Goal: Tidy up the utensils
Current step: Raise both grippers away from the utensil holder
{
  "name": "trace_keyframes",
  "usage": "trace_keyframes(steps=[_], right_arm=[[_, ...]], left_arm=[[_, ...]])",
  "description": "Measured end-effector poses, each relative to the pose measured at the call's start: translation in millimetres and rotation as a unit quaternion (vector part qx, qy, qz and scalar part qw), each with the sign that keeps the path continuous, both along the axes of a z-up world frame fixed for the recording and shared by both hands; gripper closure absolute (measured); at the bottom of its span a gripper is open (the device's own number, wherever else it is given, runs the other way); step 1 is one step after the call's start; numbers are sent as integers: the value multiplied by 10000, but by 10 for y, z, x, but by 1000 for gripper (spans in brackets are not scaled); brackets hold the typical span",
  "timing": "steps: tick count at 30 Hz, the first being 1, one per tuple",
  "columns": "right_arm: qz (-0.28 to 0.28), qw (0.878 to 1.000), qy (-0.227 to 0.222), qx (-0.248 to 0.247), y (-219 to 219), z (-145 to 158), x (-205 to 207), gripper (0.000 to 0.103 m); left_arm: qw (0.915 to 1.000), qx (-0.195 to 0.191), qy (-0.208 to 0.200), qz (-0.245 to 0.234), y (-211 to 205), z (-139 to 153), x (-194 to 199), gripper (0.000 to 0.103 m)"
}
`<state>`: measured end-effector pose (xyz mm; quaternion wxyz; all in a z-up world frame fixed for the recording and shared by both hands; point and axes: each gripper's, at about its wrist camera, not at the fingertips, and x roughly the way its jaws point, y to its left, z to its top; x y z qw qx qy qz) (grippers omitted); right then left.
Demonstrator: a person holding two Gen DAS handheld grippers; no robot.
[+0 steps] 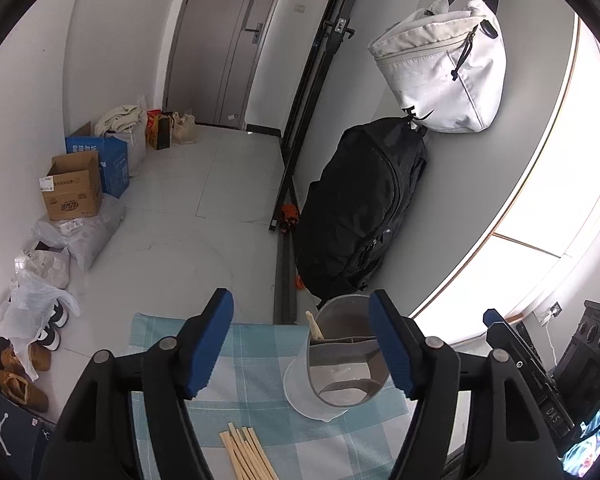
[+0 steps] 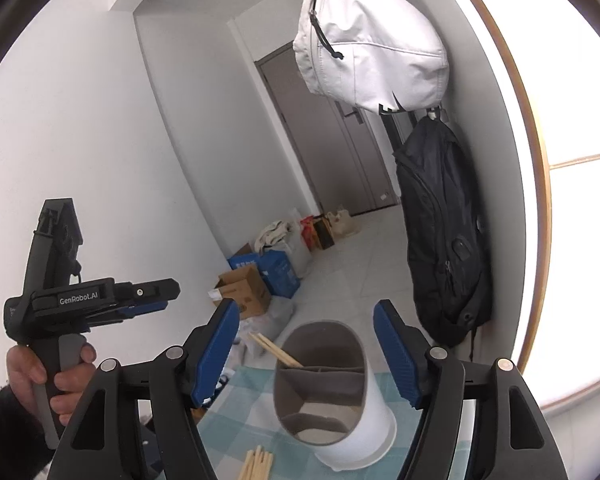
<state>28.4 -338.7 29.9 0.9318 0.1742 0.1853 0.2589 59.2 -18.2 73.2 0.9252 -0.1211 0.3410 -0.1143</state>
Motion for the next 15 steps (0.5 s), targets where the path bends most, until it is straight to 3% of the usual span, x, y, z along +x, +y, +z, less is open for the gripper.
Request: trace_keyframes(steps=[4, 11, 15], right_arm=[[-1, 10000, -69, 33, 40, 89, -151, 20], [108, 9996, -244, 28, 170, 210, -443, 17], [192, 9991, -377, -16, 258, 254, -603, 12]], left_arm=[[9999, -133, 59, -19, 27, 37, -142, 31], [9998, -20, -108, 142, 22, 64, -419, 30], [9990, 70, -325, 286, 44, 48, -595, 19]])
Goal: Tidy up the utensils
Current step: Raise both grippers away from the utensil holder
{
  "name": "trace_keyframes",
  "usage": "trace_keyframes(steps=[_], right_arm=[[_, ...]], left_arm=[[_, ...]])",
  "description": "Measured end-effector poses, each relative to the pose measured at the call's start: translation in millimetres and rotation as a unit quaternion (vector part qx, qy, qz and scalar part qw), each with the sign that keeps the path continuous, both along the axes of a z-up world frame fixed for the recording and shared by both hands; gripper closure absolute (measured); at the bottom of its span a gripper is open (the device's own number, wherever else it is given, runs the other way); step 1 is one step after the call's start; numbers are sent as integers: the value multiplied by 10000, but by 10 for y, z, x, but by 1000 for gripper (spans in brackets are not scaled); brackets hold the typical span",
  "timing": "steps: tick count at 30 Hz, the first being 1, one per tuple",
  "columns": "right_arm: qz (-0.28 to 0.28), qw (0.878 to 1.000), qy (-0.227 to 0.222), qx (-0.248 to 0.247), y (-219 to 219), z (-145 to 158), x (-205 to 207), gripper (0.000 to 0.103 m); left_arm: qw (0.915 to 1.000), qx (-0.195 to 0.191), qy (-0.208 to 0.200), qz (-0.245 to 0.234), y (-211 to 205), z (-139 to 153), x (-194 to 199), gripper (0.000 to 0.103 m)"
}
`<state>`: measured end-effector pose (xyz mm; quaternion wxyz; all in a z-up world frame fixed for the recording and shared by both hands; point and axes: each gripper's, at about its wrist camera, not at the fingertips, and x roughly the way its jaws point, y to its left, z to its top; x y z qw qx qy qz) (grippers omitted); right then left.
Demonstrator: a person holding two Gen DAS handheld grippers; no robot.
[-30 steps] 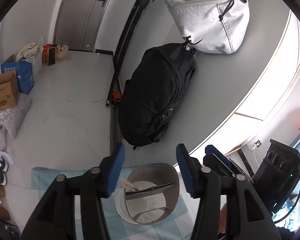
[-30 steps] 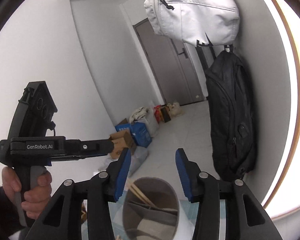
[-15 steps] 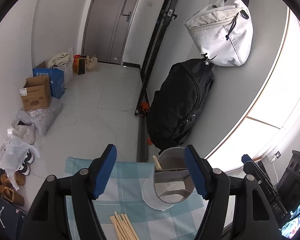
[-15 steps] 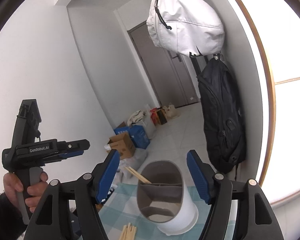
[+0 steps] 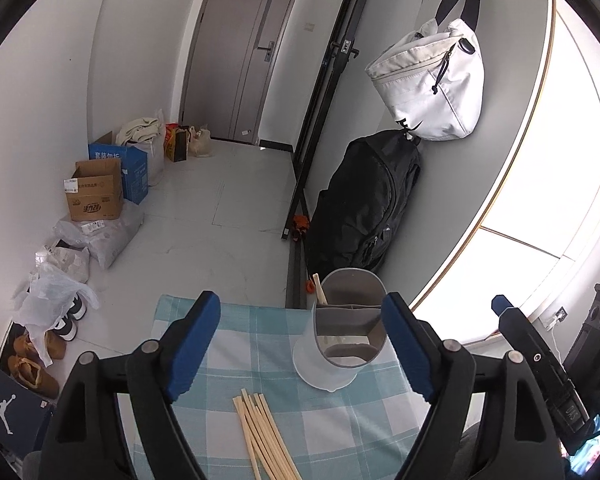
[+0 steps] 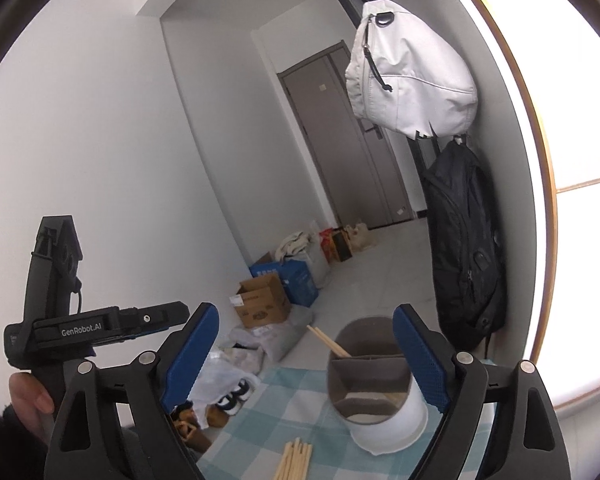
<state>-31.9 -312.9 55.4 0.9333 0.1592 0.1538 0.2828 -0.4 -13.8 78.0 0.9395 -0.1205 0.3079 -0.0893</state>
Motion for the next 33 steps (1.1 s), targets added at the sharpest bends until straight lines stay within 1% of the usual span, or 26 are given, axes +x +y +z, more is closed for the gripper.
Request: trace_keyframes(steps=[3, 6, 9, 12, 15, 20, 24, 29, 31, 33], right_arm=[[54, 9998, -110, -152, 104, -20, -131, 9], [86, 9989, -235, -408, 240, -81, -258, 8], [99, 9976, -319, -612, 365, -160, -365, 6], [135, 9969, -275, -719, 453, -262, -412, 5], [172, 9963, -143, -828, 528, -371, -398, 5], [216, 9943, 145, -1036, 638, -537, -313, 5], [295, 9919, 395, -1172, 736, -663, -235, 4], [406, 9850, 747, -1503, 895, -849, -82, 4], [456, 9807, 992, -1624, 956, -939, 6, 4], [498, 9759, 1241, -1724, 1007, -1036, 104, 4]], left_arm=[[9998, 44, -172, 75, 34, -47, -117, 17], [9994, 112, -291, 174, 83, -159, -187, 17], [9992, 153, -258, 266, 158, -318, -236, 17], [9993, 114, -195, 305, 218, -460, -248, 17], [9994, 102, -109, 311, 271, -611, -224, 17], [9992, 99, -65, 375, 335, -777, -198, 17], [9990, 35, 93, 431, 400, -934, -144, 16], [9984, 73, 296, 479, 478, -1144, -97, 16], [9978, 60, 453, 487, 534, -1214, -76, 16], [9967, -46, 621, 514, 621, -1254, -39, 16]])
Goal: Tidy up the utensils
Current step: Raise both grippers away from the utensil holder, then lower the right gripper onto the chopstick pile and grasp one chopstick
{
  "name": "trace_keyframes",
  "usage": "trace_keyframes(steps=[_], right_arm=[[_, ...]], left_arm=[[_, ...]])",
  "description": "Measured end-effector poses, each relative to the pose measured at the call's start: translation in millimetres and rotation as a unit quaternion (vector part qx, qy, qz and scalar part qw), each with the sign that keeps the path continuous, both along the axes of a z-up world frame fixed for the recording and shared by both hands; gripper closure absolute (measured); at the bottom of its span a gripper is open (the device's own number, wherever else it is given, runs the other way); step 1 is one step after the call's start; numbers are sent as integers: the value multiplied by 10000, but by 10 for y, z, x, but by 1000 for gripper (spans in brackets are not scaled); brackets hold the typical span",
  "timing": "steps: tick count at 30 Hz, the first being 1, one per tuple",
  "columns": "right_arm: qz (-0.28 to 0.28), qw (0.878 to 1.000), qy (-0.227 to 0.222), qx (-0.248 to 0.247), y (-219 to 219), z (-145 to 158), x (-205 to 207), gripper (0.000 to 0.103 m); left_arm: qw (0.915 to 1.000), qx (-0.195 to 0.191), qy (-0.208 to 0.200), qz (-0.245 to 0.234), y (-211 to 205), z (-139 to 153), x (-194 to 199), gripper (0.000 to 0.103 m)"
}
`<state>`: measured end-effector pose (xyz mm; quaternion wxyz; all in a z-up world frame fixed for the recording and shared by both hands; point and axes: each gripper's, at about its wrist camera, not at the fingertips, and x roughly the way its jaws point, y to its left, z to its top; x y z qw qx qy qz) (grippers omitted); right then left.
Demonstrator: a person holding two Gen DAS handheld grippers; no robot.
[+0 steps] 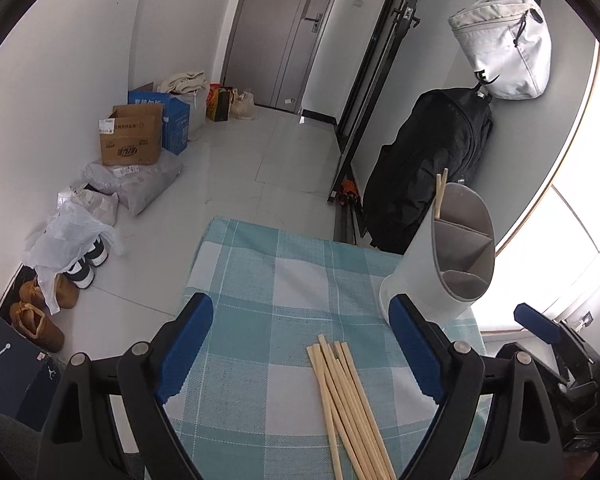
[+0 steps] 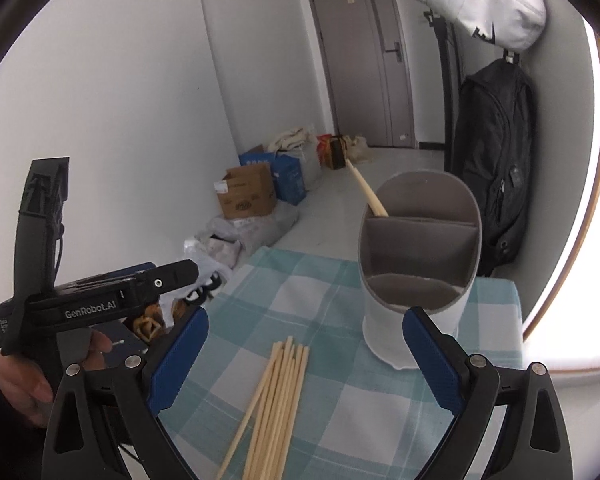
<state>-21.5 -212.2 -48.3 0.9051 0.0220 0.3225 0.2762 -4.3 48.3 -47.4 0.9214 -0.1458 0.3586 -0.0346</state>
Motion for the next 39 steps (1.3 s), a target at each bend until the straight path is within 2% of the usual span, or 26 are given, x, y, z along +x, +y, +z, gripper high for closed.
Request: trace_keyframes(steps=[5, 10, 11, 13, 15, 16, 19, 23, 28, 39], right_arm=[[99, 9973, 665, -307, 175, -266, 225, 5], [322, 9889, 1233, -760, 422, -556, 401, 15], [374, 9858, 1384, -870, 478, -632, 441, 20], [442, 9802, 1615, -1060, 565, -755, 508, 43], [422, 9746, 1798, -1264, 632, -871, 576, 48], [419, 9736, 1829, -1298, 652, -904, 605, 53], [360, 9694, 1942, -1460, 699, -972, 682, 57], [361, 9627, 2128, -1630, 739, -1049, 759, 58], [333, 9564, 2190, -1903, 803, -1085, 815, 68], [330, 9479, 1980, -2472, 1038, -1071, 867, 71]], left_arm=[[9991, -122, 316, 266, 220, -89, 90, 16], [9965, -374, 512, 551, 409, -173, 138, 16], [9960, -409, 543, 580, 433, -190, 146, 16], [9946, -535, 634, 625, 479, -220, 154, 16], [9932, -660, 712, 644, 511, -247, 158, 16], [9927, -692, 747, 647, 517, -251, 163, 16], [9920, -762, 773, 650, 540, -241, 174, 16], [9909, -824, 830, 665, 579, -246, 186, 16], [9870, -1074, 979, 692, 661, -284, 183, 16], [9839, -1236, 1042, 761, 741, -311, 204, 16]])
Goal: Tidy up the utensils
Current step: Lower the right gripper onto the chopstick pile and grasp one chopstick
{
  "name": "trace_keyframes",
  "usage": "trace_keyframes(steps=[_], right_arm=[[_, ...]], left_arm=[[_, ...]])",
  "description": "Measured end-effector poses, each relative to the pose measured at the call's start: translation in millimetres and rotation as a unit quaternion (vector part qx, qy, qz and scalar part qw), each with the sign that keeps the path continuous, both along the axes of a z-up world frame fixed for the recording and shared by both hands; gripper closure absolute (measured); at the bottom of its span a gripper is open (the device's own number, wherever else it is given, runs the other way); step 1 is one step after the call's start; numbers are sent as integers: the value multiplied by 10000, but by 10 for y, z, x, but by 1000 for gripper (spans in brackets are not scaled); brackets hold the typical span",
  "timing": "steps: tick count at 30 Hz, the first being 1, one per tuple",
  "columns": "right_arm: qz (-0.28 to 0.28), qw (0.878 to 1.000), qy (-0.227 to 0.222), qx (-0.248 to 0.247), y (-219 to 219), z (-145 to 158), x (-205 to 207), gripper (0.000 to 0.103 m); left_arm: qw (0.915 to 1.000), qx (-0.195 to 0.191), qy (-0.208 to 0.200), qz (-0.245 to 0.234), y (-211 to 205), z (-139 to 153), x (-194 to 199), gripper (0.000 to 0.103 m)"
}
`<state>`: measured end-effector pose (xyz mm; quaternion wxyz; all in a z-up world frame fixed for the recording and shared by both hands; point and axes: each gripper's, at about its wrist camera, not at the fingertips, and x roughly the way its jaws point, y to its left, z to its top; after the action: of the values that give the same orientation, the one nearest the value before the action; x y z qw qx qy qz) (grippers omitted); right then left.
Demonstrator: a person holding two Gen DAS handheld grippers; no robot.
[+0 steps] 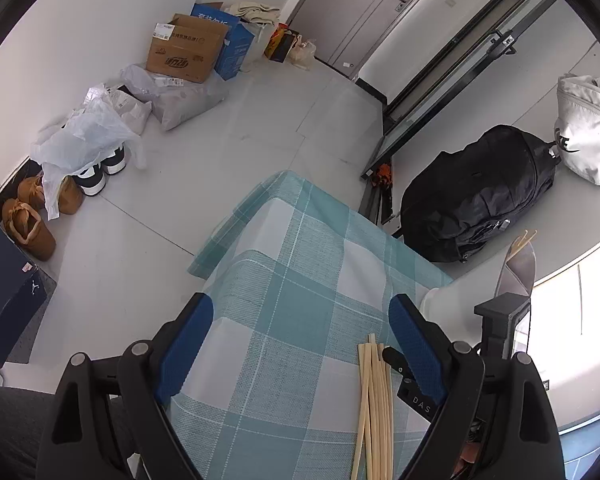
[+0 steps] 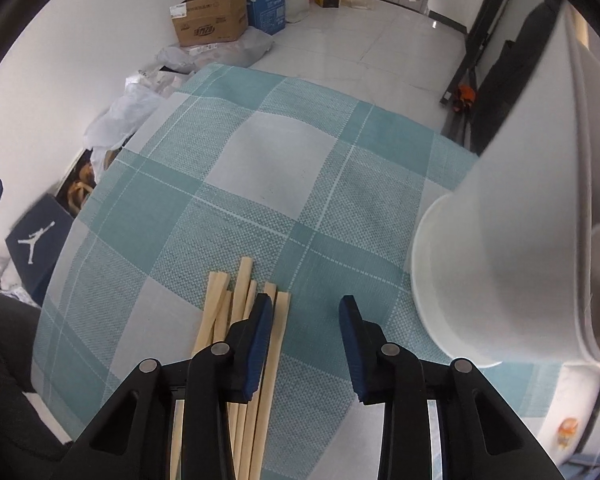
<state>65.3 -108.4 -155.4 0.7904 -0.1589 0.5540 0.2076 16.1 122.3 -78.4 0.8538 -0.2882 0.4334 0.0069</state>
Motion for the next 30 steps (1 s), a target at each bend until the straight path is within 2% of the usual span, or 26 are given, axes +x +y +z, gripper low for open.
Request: trace_keyframes(steps=[3, 4, 11, 14, 20, 24, 26, 29, 30], right_arm=[[-42, 9999, 88, -36, -5, 12, 26, 81], [-49, 9999, 110, -7, -17, 12, 29, 81], [-124, 9998, 139, -99, -78, 12, 26, 81], [-10, 9998, 177, -89, -5, 13, 15, 81], [189, 9990, 153, -385, 177, -55, -14, 82], [64, 9994, 221, -270, 173, -70, 31, 81], [65, 9996, 227, -181, 176, -67, 44, 85], [8, 9997, 244, -25, 176, -70, 69, 97], [-58, 9996, 257, 69, 157, -66, 78, 97]], left_arm=[[10000, -18, 23, 24, 34, -13, 3, 16], [10000, -40, 33, 32, 45, -19, 3, 16], [9999, -129, 66, 28, 53, -33, 8, 16], [9999, -119, 53, -14, 37, -28, 6, 16], [9999, -106, 76, 26, 56, -34, -7, 16], [9999, -105, 92, 46, 56, -41, -13, 16], [9999, -76, 105, 37, 34, -42, 0, 16], [9999, -25, 133, 10, 12, -56, 23, 16], [9999, 18, 154, 10, 4, -64, 28, 16]])
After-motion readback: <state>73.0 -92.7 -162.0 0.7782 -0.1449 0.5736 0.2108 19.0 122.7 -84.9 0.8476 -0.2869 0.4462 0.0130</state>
